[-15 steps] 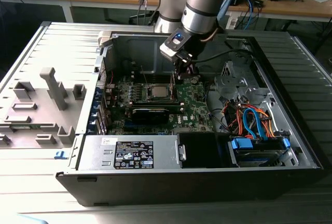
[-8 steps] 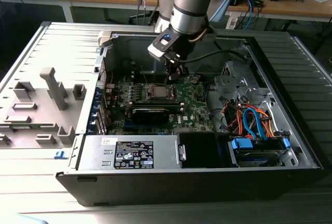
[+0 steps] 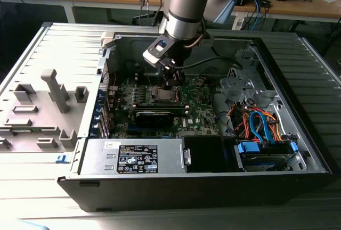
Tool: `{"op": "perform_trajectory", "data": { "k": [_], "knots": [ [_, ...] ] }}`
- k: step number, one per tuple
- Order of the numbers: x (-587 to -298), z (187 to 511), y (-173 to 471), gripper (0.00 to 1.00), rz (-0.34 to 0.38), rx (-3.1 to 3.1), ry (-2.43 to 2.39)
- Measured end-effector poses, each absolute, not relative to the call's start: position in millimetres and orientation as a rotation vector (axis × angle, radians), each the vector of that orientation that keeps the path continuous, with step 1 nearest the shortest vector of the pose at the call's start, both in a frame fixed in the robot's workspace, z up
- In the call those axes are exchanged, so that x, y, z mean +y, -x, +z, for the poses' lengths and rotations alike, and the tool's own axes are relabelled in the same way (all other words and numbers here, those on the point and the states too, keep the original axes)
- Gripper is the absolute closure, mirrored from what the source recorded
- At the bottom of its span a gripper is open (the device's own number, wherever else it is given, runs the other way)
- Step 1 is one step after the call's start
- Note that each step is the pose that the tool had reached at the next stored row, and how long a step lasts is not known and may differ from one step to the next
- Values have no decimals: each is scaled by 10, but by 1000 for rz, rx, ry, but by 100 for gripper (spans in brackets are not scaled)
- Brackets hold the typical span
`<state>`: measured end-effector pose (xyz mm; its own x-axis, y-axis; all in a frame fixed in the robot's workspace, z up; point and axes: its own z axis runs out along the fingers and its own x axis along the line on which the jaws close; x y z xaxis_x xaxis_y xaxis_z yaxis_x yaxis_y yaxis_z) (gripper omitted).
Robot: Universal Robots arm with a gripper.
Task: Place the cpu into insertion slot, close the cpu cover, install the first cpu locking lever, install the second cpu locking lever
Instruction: 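Close the cpu cover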
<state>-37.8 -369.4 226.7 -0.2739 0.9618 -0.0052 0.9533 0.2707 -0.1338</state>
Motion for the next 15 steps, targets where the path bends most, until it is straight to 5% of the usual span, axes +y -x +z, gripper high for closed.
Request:
{"op": "perform_trajectory", "data": {
  "k": [15],
  "knots": [
    [-3694, 2074, 536, 89, 168, -2442, 1845]
  ]
}}
